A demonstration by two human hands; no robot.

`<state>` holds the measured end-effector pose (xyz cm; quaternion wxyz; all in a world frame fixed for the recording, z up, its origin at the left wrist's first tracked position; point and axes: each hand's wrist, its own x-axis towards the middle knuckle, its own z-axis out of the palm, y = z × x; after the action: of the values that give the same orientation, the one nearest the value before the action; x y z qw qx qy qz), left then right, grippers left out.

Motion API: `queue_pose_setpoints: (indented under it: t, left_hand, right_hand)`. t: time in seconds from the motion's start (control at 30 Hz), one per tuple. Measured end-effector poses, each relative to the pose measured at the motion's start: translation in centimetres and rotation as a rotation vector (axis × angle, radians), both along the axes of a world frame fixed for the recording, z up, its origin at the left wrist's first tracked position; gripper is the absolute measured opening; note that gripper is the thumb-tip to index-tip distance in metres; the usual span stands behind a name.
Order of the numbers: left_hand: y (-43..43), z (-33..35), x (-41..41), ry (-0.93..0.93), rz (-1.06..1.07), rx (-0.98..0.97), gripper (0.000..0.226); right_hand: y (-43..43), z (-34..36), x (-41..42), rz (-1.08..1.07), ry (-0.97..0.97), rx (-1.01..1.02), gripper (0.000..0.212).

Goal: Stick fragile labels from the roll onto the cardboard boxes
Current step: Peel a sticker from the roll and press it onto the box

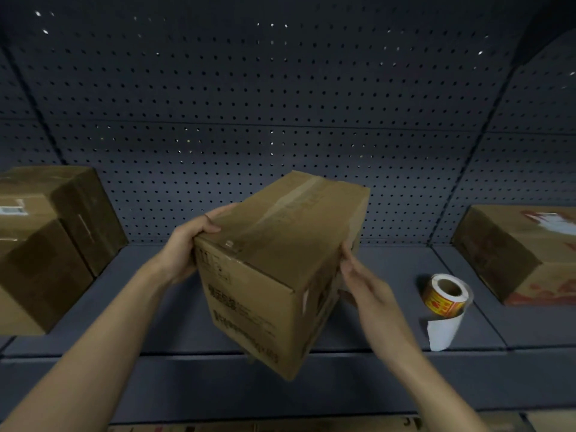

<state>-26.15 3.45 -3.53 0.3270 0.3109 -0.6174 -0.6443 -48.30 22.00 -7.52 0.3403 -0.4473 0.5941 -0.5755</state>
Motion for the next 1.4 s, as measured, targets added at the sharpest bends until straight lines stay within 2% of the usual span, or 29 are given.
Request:
queue_pose_setpoints:
  t: [0.07, 0.13, 0.3, 0.37, 0.43, 0.53, 0.63, 0.77, 0.83, 0.93, 1.03, 1.13, 1.23, 1.4]
  left_hand:
    - [-0.3, 0.3, 0.5, -0.040, 0.019, -0.064, 0.061]
    - [-0.2, 0.3, 1.0, -0.108, 0.127, -0.220, 0.057]
    - [4.7, 0.9, 1.0, -0.324, 0.595, -0.678, 0.050]
    - [7.2, 1.7, 0.4, -0.379, 0.586, -0.820, 0.044]
    - [9.2, 2.5, -0.5, -0.496, 0.505, -0.913, 0.053]
    - [10.6, 2.5, -2.0, -0.656, 0.407, -0.912, 0.068]
    - [10.6, 1.9, -3.0, -0.806, 0.375, -0.951, 0.077]
    - [8.9, 2.1, -1.9, -0.841, 0.274, -0.889, 0.083]
    - [7.2, 2.6, -1.0, -0.876, 0.185, -0.826, 0.073]
    - [3.8, 3.4, -0.2, -0.914, 0.087, -0.731, 0.045]
    - [0.6, 4.1, -0.3, -0.934, 0.062, -0.665, 0.043]
    - [-1.3, 4.5, -1.2, -0.971, 0.070, -0.692, 0.044]
    - [-1.9, 4.3, -1.9, -0.919, 0.113, -0.712, 0.047]
    - [-2.4, 4.1, -1.8, -0.871, 0.118, -0.716, 0.047]
  right_hand:
    - [-0.7, 0.0, -1.1, -0.171, -0.023, -0.039, 0.060]
    - [-2.0, 0.3, -3.0, -0.304, -0.002, -0.071, 0.039]
    - [-6.1, 2.3, -7.6, -0.393, 0.079, -0.057, 0.042]
    - [-8.0, 2.9, -9.1, -0.391, 0.113, -0.033, 0.044]
    - [-9.7, 3.6, -10.3, -0.373, 0.100, -0.022, 0.047]
    - [-11.6, 4.2, -11.6, -0.280, 0.099, 0.014, 0.041]
    - [-12.4, 4.1, -12.2, -0.187, 0.198, 0.089, 0.033]
    - [-11.0, 3.9, -12.0, -0.217, 0.224, 0.069, 0.037]
    - [-9.6, 3.8, -11.5, -0.247, 0.289, 0.053, 0.041]
    - [-7.2, 3.6, -10.2, -0.309, 0.422, 0.045, 0.048]
    - [-5.1, 3.4, -8.7, -0.340, 0.540, 0.060, 0.054]
    - [-4.0, 3.4, -7.0, -0.345, 0.658, 0.054, 0.058]
    - [-3.4, 3.1, -5.8, -0.347, 0.777, 0.063, 0.061]
    - [-3.1, 3.2, -5.2, -0.354, 0.771, 0.046, 0.060]
